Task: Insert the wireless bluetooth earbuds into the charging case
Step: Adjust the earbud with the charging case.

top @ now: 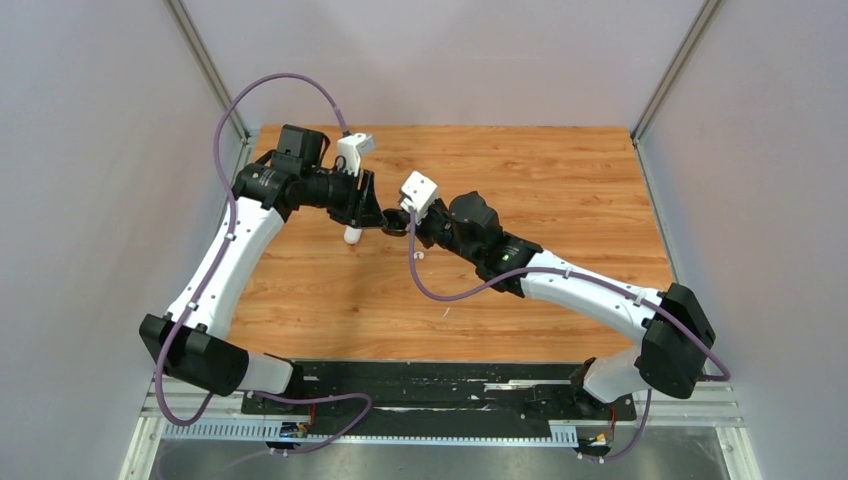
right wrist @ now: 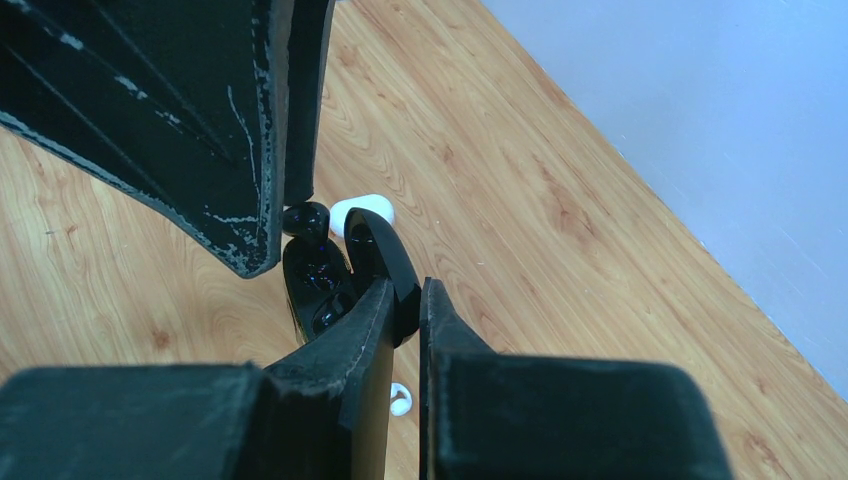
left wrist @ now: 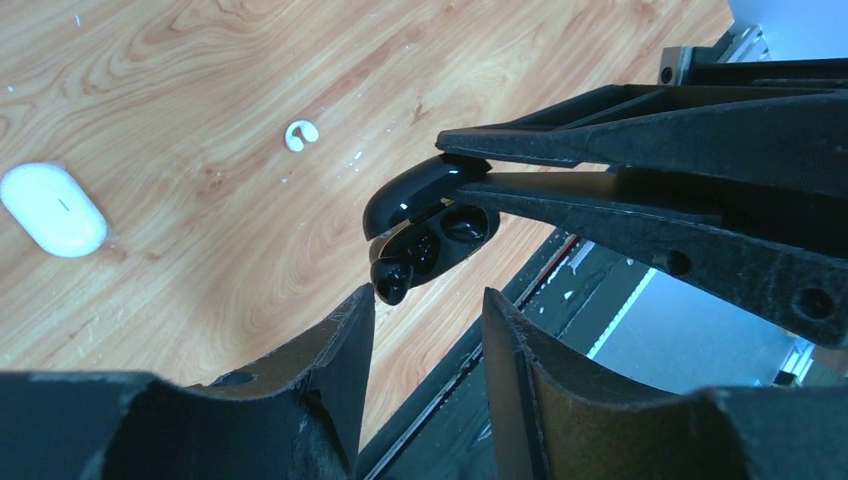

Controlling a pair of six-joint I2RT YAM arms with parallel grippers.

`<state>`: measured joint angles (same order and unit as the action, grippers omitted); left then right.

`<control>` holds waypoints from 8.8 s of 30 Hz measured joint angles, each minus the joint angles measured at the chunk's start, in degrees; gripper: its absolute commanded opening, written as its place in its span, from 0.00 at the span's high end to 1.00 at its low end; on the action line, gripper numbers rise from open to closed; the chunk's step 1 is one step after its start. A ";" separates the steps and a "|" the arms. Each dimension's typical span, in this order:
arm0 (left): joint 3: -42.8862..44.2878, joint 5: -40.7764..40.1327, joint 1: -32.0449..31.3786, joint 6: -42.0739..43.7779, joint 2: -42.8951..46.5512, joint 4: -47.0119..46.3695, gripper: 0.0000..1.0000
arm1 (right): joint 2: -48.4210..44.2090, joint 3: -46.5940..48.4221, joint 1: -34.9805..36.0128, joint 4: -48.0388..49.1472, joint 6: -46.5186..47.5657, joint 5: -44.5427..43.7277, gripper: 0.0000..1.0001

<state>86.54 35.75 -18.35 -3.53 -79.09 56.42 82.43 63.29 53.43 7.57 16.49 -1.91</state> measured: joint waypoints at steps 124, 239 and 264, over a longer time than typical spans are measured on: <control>-1.97 16.37 4.33 -11.82 -6.10 -0.09 0.36 | 0.81 0.52 -2.19 -1.11 -2.78 1.55 1.00; -6.32 23.78 4.61 -14.21 -5.92 2.03 0.35 | -2.71 -6.23 -0.57 1.68 3.15 3.78 1.00; -7.39 28.28 4.26 -16.04 -6.12 0.83 0.38 | -1.79 -6.23 0.90 3.06 6.43 1.55 1.00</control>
<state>79.15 64.03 -14.09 -19.57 -85.21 57.25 80.64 57.06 54.33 10.63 22.92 -0.36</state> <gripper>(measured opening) 0.618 0.087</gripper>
